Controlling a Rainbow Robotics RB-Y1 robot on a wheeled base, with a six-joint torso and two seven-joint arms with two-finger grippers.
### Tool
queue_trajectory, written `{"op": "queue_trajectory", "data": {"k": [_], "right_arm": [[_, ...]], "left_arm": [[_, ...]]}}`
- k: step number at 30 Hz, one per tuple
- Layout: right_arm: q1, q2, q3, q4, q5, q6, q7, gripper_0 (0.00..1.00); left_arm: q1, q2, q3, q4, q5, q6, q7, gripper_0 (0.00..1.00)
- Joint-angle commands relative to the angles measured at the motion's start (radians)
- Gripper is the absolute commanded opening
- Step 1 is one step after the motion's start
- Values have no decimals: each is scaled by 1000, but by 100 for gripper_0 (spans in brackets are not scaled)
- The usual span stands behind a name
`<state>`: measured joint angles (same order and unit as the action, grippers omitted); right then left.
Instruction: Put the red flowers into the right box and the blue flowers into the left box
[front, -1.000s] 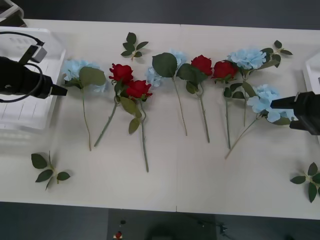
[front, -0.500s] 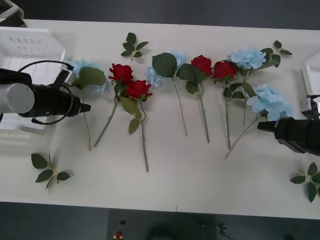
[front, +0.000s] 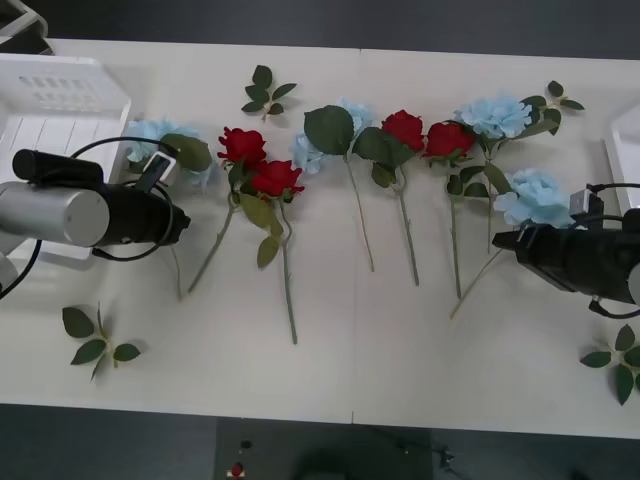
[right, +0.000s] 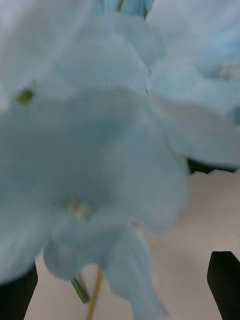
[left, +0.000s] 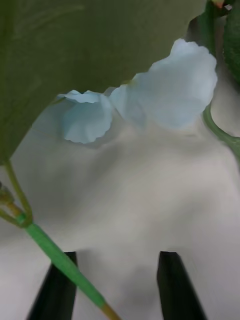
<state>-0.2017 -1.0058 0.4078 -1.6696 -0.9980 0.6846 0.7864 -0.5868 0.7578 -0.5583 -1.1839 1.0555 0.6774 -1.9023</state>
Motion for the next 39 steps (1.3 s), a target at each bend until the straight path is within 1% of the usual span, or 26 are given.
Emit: {"op": "queue_trajectory", "data": {"k": [1,5,11,13,15,17,18,20,22,23,24,28,33,37,38,39], "right_arm": [[-59,38,-11,14,71,33,-84,100],[-96,75,5,56,128,52,-102,100],[-183,104,106,143,279,44,-199,100],[-214,108,146,166,311,44,-245,100],[-239,118,175,188,334,42,-286,100],[-252,130,186,202,352,42,-311,82],[-257,136,187,209,358,44,-322,51],[-265,148,187,221,358,44,-328,0],[-271,153,187,229,358,46,-328,0],[-271,153,187,229,358,46,-328,0],[-271,153,187,229,358,44,-328,0],[-271,153,187,228,355,44,-325,0],[-272,151,187,228,354,44,-320,0],[-272,138,187,215,337,42,-314,0],[-272,130,186,211,326,44,-311,0],[-272,113,187,198,306,42,-305,0]], "left_arm": [[-22,-14,14,-11,-62,-33,81,0],[-24,-15,18,-36,-65,-61,89,0],[-16,63,51,-157,-48,-70,91,0],[7,104,83,-215,-37,-71,91,0],[51,141,146,-283,-29,-71,94,0],[97,170,204,-336,-28,-71,94,0],[133,190,248,-372,-25,-71,92,0],[200,216,340,-427,-25,-75,91,0],[269,233,433,-467,-25,-78,89,0],[286,238,459,-474,-28,-78,89,0],[329,242,523,-485,-34,-81,89,0],[413,242,658,-477,-35,-82,89,0],[487,241,778,-461,-43,-87,86,0],[493,244,807,-404,-49,-110,85,1],[493,245,807,-392,-49,-121,85,5],[490,244,807,-376,-48,-128,85,32]]}}
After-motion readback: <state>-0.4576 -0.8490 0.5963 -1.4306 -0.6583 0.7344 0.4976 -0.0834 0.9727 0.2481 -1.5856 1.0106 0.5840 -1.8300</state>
